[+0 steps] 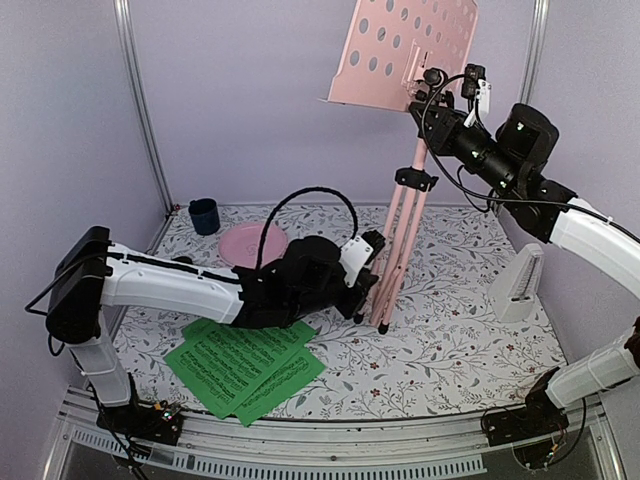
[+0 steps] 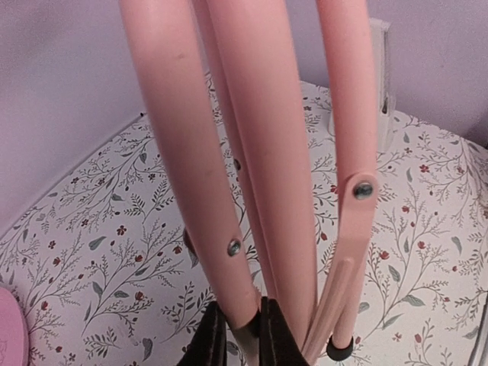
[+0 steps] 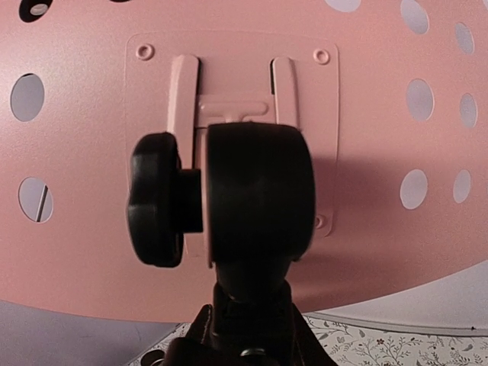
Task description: Set up the instrument practice props
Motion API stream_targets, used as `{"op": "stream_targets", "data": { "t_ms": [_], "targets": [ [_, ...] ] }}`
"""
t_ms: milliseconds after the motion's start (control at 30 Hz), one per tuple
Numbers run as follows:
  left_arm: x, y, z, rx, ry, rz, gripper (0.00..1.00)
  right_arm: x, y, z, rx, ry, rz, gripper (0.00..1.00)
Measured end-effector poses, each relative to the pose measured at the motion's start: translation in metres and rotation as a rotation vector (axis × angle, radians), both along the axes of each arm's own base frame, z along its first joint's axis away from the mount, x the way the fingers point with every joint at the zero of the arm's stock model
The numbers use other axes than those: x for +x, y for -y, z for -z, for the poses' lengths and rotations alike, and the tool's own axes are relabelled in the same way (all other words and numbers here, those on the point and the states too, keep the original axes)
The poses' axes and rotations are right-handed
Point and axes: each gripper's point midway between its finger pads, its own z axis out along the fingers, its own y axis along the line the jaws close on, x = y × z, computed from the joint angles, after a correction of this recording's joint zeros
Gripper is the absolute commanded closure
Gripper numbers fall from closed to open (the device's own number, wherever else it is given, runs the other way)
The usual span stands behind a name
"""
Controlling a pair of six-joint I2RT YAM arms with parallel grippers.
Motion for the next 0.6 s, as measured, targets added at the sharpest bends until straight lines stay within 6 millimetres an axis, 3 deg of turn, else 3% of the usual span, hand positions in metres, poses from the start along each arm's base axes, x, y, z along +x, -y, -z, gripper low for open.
{"op": "stream_targets", "data": {
  "t_ms": [333,600],
  "targets": [
    [0.016,-0.011,-0.011,0.025,0.082,-0.039,1.0,-0.003,0.002,-0.015,-0.032,-0.035,0.002,1.0],
    [0.04,-0.049,-0.017,0.202,0.257,-0.162,1.0,0.002,-0.007,-0.015,-0.133,-0.111,-0.001,1.0]
  ]
}}
